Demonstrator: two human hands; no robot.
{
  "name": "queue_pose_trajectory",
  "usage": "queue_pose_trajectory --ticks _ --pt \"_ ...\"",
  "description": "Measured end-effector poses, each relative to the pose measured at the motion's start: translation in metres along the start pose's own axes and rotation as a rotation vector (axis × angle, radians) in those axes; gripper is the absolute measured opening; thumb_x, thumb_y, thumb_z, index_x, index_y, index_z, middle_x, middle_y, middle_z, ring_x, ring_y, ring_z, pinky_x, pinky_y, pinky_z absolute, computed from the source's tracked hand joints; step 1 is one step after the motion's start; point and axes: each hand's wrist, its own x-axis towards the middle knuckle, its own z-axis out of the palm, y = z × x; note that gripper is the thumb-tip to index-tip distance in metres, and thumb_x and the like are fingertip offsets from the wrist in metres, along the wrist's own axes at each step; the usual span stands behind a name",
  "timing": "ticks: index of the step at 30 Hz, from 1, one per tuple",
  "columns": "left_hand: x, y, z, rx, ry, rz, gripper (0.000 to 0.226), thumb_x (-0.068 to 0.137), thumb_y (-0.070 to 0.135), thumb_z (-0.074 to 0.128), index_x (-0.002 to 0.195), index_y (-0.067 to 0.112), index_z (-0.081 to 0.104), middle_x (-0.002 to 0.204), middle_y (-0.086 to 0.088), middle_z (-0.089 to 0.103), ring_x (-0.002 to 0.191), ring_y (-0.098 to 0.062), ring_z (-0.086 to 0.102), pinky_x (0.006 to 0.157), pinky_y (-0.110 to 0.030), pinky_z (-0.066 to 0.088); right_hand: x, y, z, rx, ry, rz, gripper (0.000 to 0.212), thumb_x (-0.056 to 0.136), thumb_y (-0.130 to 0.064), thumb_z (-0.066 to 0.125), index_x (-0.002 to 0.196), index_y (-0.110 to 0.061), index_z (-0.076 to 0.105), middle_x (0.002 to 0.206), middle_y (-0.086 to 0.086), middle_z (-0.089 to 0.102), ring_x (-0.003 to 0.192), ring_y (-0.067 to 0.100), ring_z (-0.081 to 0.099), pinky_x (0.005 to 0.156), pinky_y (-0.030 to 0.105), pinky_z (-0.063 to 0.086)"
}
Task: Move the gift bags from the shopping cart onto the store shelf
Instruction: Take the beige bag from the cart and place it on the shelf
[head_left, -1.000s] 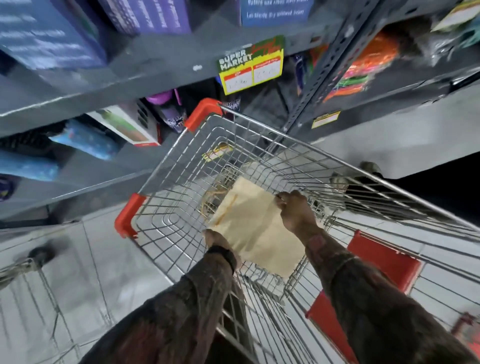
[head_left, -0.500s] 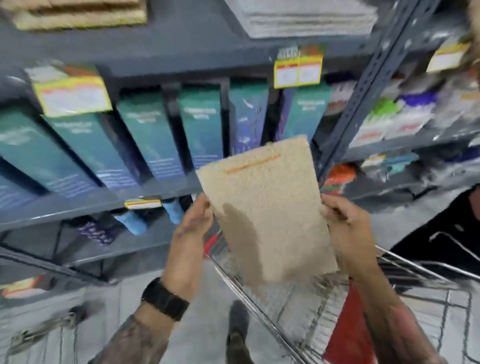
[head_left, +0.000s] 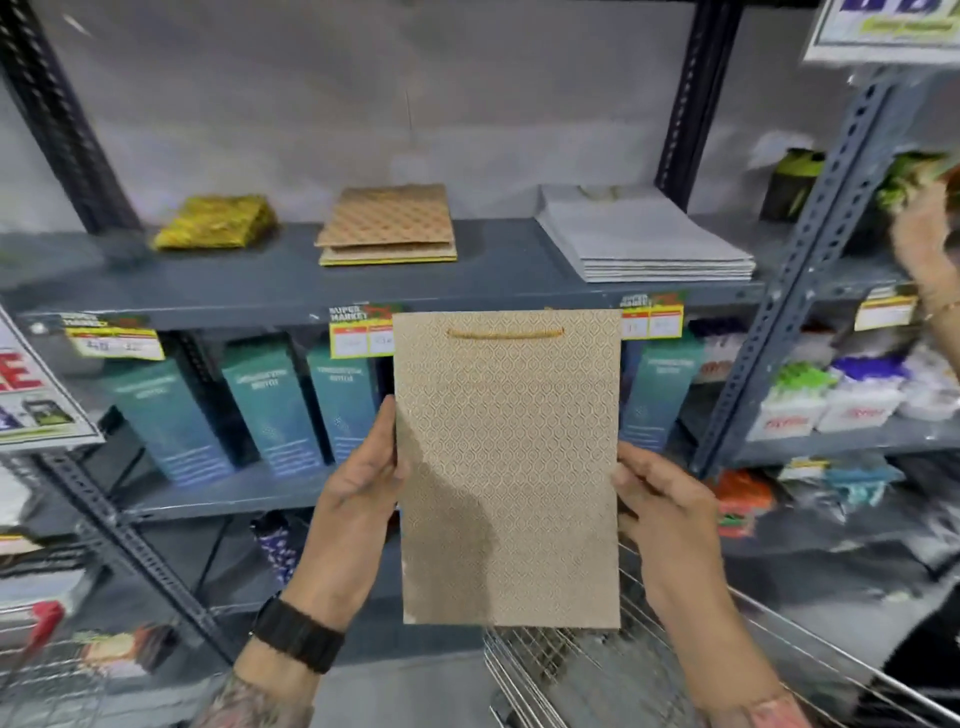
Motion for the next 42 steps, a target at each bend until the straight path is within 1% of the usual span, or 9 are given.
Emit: queue_pose_trajectory --ticks 4,9,13,20,22,25,28,36,42 --pt "0.016 0.012 -0.001 0.050 -0.029 0.035 0.042 0.101 0.007 0.053 0.135 0.027 0.063 0.156 0.012 0.045 0.149 -0.006 0.036 0.120 -0.044 0.027 0.026 -0.008 0.010 0.023 -0.022 -0.024 0.033 0.095 0.001 0.063 0.097 -0.025 0.083 0.098 -0.001 0.083 0.083 0.013 0.078 0.059 0.026 0.060" --pt "0.057 0.047 0.004 0.030 0.007 0.130 0.055 0.090 0.011 0.060 0.143 0.024 0.057 0.146 0.010 0.058 0.136 -0.004 0.054 0.101 -0.022 0.052 0.087 -0.029 0.043 0.025 0.015 -0.097 0.020 0.087 -0.004 0.074 0.086 -0.022 0.083 0.091 0.009 0.082 0.083 0.025 0.071 0.080 0.039 0.054" --pt "0.112 0.083 -0.004 0.058 0.014 0.156 0.054 0.100 0.001 0.044 0.154 0.003 0.036 0.151 -0.003 0.054 0.140 -0.023 0.049 0.116 -0.044 0.037 0.142 -0.058 0.090 -0.027 -0.086 -0.189 0.017 0.086 -0.007 0.077 0.091 -0.022 0.084 0.093 0.000 0.083 0.089 0.019 0.078 0.084 0.036 0.058" --pt "0.243 0.146 -0.034 0.087 0.073 0.136 0.025 0.103 0.022 0.050 0.117 0.010 0.066 0.107 -0.005 0.071 0.089 -0.019 0.069 0.075 -0.030 0.056 0.237 -0.106 0.195 -0.239 -0.358 -0.178 0.039 0.091 -0.009 0.065 0.084 -0.044 0.083 0.094 -0.019 0.081 0.088 -0.005 0.075 0.078 0.018 0.056" --pt "0.284 0.159 -0.049 0.125 0.155 0.092 0.039 0.102 0.026 0.049 0.126 -0.002 0.062 0.111 -0.011 0.069 0.094 -0.027 0.067 0.080 -0.037 0.056 0.262 -0.111 0.224 -0.317 -0.404 -0.191 0.043 0.093 -0.011 0.066 0.081 -0.049 0.082 0.100 -0.010 0.081 0.091 -0.004 0.075 0.071 0.015 0.059" --pt "0.338 0.170 -0.063 0.103 0.194 -0.009 0.045 0.099 0.029 0.050 0.128 -0.005 0.058 0.124 -0.025 0.063 0.108 -0.039 0.063 0.100 -0.055 0.048 0.294 -0.111 0.262 -0.463 -0.375 -0.160 0.041 0.092 -0.018 0.069 0.128 0.002 0.064 0.134 0.022 0.065 0.115 0.032 0.069 0.095 0.048 0.057" --pt "0.382 0.166 -0.074 0.132 0.203 -0.082 0.047 0.099 0.031 0.051 0.133 -0.001 0.057 0.133 -0.025 0.060 0.122 -0.044 0.059 0.109 -0.059 0.041 0.316 -0.105 0.288 -0.544 -0.346 -0.106 0.058 0.091 -0.019 0.068 0.135 0.013 0.048 0.143 0.026 0.057 0.126 0.041 0.060 0.103 0.058 0.051" --pt "0.451 0.134 -0.106 0.421 0.224 -0.199 0.029 0.099 0.018 0.053 0.124 0.007 0.062 0.136 -0.020 0.061 0.123 -0.037 0.059 0.108 -0.047 0.046 0.365 -0.079 0.321 -0.650 -0.352 -0.098 0.059 0.097 -0.013 0.062 0.147 0.008 0.040 0.159 0.023 0.041 0.144 0.039 0.044 0.119 0.051 0.037" --pt "0.445 0.129 -0.132 0.424 0.005 -0.175 0.077 0.099 0.031 0.057 0.161 0.011 0.017 0.166 -0.008 0.024 0.148 -0.025 0.035 0.121 -0.035 0.027 0.363 -0.073 0.306 -0.622 -0.468 -0.193 0.093 0.084 -0.051 0.077 0.160 -0.022 0.032 0.165 -0.007 0.037 0.152 0.014 0.035 0.126 0.042 0.030"
